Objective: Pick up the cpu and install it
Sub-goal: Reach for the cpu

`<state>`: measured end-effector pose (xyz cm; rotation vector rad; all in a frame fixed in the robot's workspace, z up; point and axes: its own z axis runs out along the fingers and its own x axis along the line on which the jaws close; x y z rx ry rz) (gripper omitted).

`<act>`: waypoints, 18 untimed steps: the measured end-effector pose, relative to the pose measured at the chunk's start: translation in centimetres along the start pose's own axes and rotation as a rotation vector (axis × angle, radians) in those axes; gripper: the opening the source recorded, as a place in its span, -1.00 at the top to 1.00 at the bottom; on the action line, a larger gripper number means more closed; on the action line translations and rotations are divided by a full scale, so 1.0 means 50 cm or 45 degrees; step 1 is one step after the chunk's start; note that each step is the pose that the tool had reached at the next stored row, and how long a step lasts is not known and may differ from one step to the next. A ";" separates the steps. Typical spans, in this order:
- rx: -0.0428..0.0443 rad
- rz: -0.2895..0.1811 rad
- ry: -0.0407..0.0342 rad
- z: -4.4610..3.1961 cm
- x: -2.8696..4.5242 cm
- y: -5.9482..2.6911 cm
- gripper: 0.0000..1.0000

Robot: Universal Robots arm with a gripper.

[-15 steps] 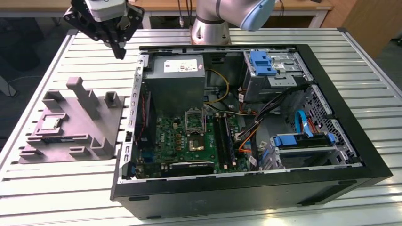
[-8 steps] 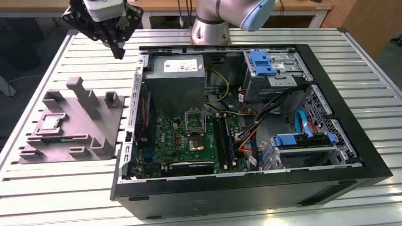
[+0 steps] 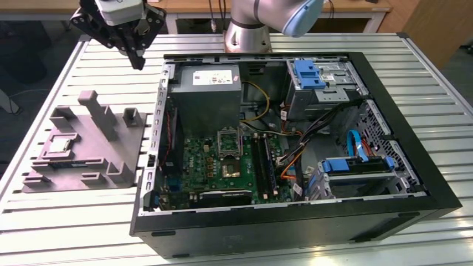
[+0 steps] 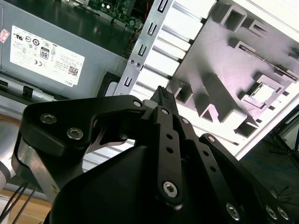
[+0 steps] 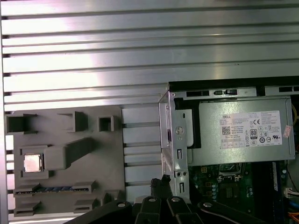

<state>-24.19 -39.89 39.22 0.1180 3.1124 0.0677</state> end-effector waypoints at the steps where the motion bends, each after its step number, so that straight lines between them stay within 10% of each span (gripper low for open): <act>1: 0.000 0.000 0.0000 0.000 0.001 0.000 0.79; 18: 0.000 0.000 0.0001 0.000 0.009 -0.001 0.79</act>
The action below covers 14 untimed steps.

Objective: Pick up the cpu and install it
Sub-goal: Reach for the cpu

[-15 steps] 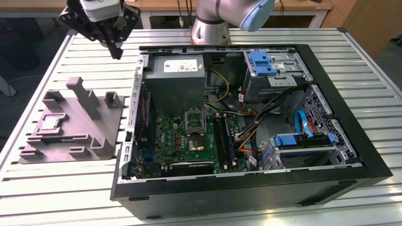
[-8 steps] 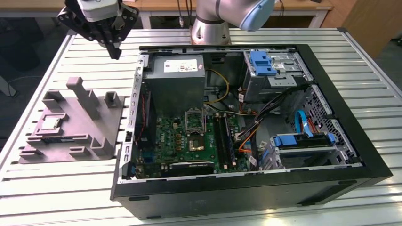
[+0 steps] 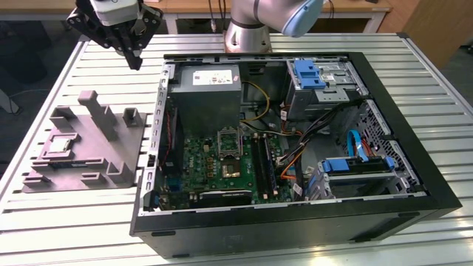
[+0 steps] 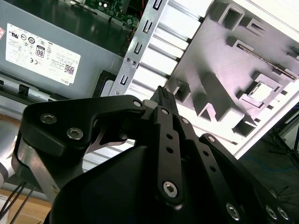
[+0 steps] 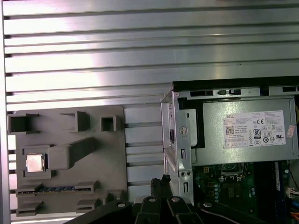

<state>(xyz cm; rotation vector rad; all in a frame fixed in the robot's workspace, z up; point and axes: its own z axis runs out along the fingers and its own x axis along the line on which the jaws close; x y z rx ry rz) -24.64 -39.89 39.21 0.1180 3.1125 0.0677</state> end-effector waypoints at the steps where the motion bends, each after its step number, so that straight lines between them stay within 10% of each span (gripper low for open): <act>1: 0.000 0.000 -0.0001 0.000 0.000 0.000 0.79; 14: 0.000 0.000 -0.0001 0.001 0.007 -0.001 0.79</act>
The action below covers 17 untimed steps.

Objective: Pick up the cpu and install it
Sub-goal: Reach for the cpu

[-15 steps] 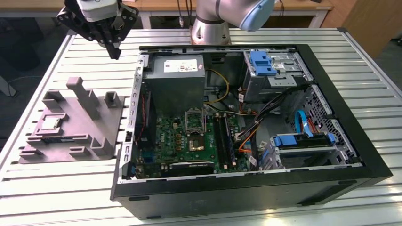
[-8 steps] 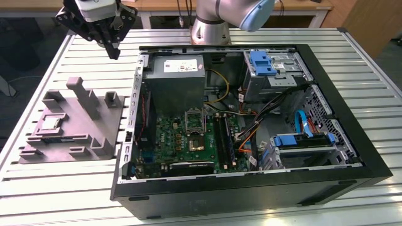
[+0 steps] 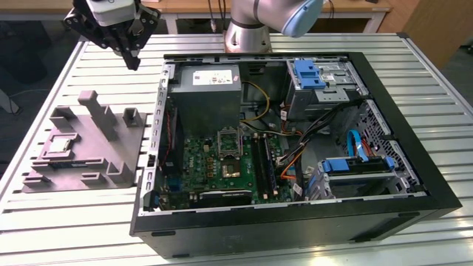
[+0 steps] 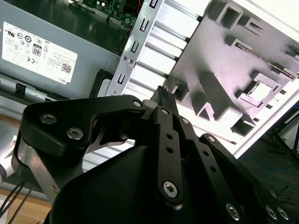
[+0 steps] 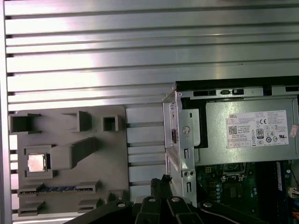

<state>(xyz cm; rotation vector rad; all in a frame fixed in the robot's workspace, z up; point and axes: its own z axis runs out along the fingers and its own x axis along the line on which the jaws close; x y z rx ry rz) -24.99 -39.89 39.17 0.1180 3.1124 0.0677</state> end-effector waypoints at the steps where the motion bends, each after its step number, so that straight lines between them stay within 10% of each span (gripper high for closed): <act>1: 0.000 0.000 0.0000 0.000 0.000 0.000 0.79; 17: 0.000 0.000 0.0001 0.000 0.009 -0.001 0.79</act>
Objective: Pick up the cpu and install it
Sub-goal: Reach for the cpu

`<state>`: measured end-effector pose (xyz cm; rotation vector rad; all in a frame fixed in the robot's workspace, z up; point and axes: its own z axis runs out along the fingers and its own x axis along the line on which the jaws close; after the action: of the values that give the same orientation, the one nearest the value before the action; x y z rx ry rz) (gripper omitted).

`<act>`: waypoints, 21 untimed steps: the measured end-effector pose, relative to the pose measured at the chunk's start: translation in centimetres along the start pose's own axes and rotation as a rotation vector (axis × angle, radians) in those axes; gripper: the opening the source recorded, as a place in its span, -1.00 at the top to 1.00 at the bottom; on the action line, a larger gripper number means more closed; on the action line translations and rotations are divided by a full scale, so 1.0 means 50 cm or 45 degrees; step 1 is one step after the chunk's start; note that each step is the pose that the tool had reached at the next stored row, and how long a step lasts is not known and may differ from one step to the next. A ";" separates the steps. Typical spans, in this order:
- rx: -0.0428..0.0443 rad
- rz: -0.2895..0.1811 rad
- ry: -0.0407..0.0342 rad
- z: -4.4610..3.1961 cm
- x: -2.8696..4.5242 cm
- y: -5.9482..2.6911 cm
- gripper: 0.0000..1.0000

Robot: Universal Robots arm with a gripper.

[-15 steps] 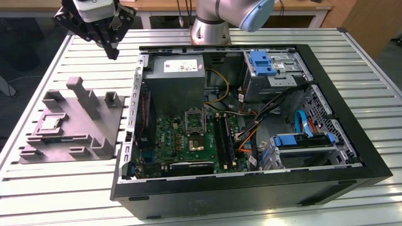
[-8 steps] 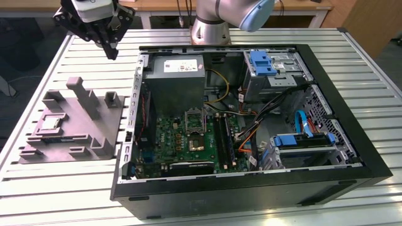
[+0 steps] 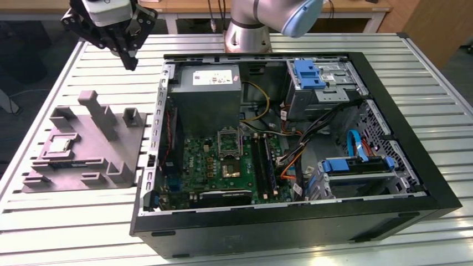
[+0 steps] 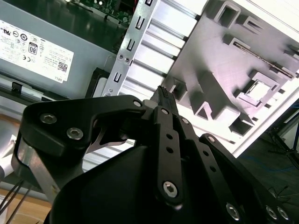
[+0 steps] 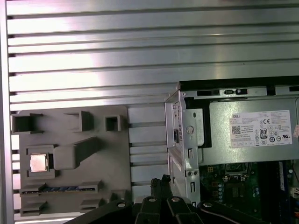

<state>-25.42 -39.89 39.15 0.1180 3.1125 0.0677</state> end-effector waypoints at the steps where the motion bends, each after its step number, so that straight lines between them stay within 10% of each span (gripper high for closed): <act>1: 0.000 0.000 0.0000 0.000 0.001 0.000 0.79; 21: 0.000 0.000 0.0000 0.000 0.022 -0.002 0.79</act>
<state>-26.53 -39.89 39.13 0.1181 3.1125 0.0676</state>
